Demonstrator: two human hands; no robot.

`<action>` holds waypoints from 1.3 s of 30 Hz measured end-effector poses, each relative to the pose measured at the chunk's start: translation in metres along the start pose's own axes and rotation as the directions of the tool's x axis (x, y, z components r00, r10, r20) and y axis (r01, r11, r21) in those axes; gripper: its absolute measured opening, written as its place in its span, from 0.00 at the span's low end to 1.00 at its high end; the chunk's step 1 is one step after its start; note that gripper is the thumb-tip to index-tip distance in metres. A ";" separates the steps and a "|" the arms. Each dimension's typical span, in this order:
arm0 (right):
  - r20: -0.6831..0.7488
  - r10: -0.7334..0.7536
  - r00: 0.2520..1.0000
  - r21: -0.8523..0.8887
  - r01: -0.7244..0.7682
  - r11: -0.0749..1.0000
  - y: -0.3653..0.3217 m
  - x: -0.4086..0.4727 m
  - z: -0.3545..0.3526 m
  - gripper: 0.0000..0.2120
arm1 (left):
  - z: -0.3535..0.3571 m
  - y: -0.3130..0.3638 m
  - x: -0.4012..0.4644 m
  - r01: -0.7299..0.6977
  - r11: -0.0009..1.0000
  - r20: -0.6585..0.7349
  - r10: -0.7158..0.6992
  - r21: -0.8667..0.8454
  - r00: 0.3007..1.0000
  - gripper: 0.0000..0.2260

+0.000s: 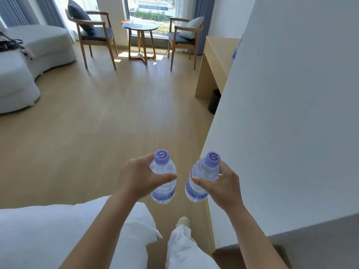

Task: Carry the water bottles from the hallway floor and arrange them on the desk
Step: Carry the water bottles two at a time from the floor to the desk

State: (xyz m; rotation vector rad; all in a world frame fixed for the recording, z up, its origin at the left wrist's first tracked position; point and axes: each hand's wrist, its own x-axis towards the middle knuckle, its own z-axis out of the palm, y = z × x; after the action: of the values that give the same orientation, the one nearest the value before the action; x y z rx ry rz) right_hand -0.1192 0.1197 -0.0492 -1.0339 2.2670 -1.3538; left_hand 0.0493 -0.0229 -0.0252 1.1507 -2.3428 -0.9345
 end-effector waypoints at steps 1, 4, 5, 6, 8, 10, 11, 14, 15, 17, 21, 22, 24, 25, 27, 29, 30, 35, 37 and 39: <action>0.006 0.001 1.000 -0.002 -0.001 1.000 0.004 0.019 0.004 0.21 | 0.003 -0.001 0.020 0.006 1.000 0.004 -0.006 0.003 1.000 0.25; 0.019 0.013 1.000 0.010 -0.013 1.000 0.014 0.082 0.013 0.20 | 0.012 0.001 0.085 0.035 0.999 0.011 -0.035 0.005 0.999 0.25; 0.019 0.018 1.000 0.022 -0.019 1.000 0.017 0.105 0.015 0.19 | 0.016 0.003 0.108 0.048 0.999 0.008 -0.048 -0.001 0.999 0.24; 0.019 0.021 1.000 0.034 -0.021 0.999 0.019 0.128 0.016 0.18 | 0.019 0.006 0.131 0.061 0.998 0.005 -0.061 -0.009 0.998 0.23; 0.020 0.015 1.000 0.035 -0.016 0.999 0.021 0.175 0.015 0.17 | 0.024 0.013 0.175 0.077 0.997 0.004 -0.077 -0.022 0.997 0.20; 0.025 0.012 1.000 0.028 -0.013 1.000 0.023 0.219 0.014 0.17 | 0.027 0.019 0.217 0.082 0.996 -0.003 -0.082 -0.020 0.997 0.17; 0.025 0.014 1.000 0.029 -0.015 0.999 0.024 0.241 0.013 0.17 | 0.029 0.021 0.237 0.080 0.997 -0.016 -0.081 -0.020 0.997 0.17; 0.016 0.011 1.000 0.035 -0.011 0.999 0.026 0.301 0.015 0.18 | 0.034 0.024 0.292 0.088 0.995 -0.044 -0.090 -0.039 0.995 0.18; 0.011 0.005 1.000 0.032 -0.005 0.999 0.027 0.317 0.016 0.18 | 0.036 0.023 0.309 0.094 0.995 -0.045 -0.095 -0.041 0.994 0.18; 0.011 0.000 1.000 0.026 0.000 1.000 0.030 0.350 0.020 0.18 | 0.040 0.020 0.342 0.103 0.994 -0.049 -0.105 -0.042 0.993 0.19; -0.010 0.028 1.000 0.031 -0.027 0.999 0.037 0.418 0.029 0.19 | 0.049 0.013 0.415 0.107 0.994 -0.004 -0.107 -0.034 0.994 0.19; -0.018 0.035 0.999 0.031 -0.034 0.999 0.039 0.434 0.032 0.19 | 0.051 0.012 0.434 0.098 0.995 0.015 -0.097 -0.035 0.995 0.17; -0.038 0.058 0.998 0.021 -0.058 0.998 0.044 0.470 0.037 0.19 | 0.056 0.011 0.478 0.074 0.996 0.041 -0.072 -0.040 0.997 0.15; -0.049 0.070 0.996 0.013 -0.069 0.998 0.045 0.490 0.040 0.19 | 0.057 0.011 0.501 0.054 0.998 0.049 -0.052 -0.041 0.997 0.15; -0.093 0.105 0.990 0.011 -0.105 0.994 0.049 0.538 0.048 0.19 | 0.062 0.011 0.558 0.026 0.997 0.075 -0.020 -0.075 0.997 0.17; -0.137 0.126 0.983 0.016 -0.125 0.992 0.049 0.569 0.051 0.17 | 0.067 0.015 0.595 -0.014 0.995 0.099 0.024 -0.104 0.995 0.19; -0.168 0.147 0.975 0.024 -0.145 0.989 0.050 0.588 0.053 0.17 | 0.068 0.017 0.619 -0.037 0.992 0.119 0.052 -0.119 0.992 0.20; -0.320 0.263 0.910 0.122 -0.236 0.964 0.045 0.675 0.055 0.17 | 0.071 0.036 0.747 -0.140 0.985 0.227 0.160 -0.102 0.961 0.19; -0.371 0.312 0.875 0.185 -0.260 0.948 0.046 0.701 0.048 0.17 | 0.081 0.049 0.788 -0.174 0.979 0.258 0.197 -0.108 0.946 0.19; -0.429 0.342 0.836 0.203 -0.280 0.938 0.048 0.721 0.042 0.16 | 0.094 0.063 0.817 -0.191 0.972 0.284 0.224 -0.137 0.932 0.18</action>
State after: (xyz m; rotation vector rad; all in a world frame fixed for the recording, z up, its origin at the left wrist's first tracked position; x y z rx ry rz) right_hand -0.6161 -0.4069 -0.0401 -0.2862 2.4775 -1.7057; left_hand -0.5299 -0.6102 -0.0193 0.7427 -2.5490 -1.2086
